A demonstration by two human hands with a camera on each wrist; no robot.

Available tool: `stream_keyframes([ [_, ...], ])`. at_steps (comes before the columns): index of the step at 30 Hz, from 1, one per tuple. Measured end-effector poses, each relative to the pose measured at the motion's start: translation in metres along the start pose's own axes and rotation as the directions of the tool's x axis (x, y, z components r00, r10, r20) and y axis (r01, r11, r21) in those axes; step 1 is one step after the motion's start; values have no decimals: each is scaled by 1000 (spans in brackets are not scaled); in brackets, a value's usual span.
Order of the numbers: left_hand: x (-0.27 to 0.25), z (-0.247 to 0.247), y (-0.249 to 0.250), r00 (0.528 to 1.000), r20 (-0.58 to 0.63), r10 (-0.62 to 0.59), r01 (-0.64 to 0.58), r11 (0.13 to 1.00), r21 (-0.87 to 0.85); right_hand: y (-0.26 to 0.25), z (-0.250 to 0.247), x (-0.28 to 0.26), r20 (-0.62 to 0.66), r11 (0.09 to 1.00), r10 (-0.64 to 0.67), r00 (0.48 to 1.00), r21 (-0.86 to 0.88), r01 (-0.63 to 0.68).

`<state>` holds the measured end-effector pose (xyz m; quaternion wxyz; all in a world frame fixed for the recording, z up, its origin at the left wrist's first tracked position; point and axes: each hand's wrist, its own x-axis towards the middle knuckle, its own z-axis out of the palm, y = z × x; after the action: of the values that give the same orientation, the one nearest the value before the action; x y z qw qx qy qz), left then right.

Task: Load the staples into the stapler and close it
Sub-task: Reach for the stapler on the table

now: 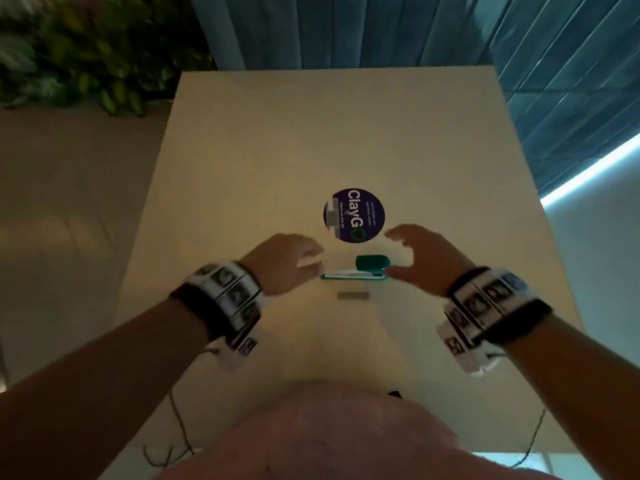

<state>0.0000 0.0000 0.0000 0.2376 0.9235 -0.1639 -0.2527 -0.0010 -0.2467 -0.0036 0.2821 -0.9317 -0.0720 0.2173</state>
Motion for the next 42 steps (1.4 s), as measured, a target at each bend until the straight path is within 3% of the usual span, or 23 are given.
stream_keyframes([
  [2,24,-1,11,1000,-15,19,-19,999,-38,-2,2,19,45,999,36,998,-12,-35],
  [5,52,7,28,995,74,61,-60,998,-16,-2,9,34,135,997,65,989,29,-70],
  [8,62,26,38,987,124,107,-109,994,12,4,18,36,195,998,54,979,-40,-47],
  [19,63,37,43,990,84,116,-121,991,56,11,32,32,84,997,68,994,-47,-64],
  [29,21,17,12,972,-222,82,-145,948,-285,18,38,30,44,997,76,996,12,-77],
  [36,-9,3,-41,948,-315,-45,-48,958,-282,19,39,29,51,998,60,997,-17,-59],
  [39,-13,6,-59,952,-283,-117,51,972,-231,19,41,30,47,998,58,997,-21,-57],
  [42,-13,16,-68,973,-201,-112,82,985,-149,20,41,30,55,997,49,997,-63,-45],
])
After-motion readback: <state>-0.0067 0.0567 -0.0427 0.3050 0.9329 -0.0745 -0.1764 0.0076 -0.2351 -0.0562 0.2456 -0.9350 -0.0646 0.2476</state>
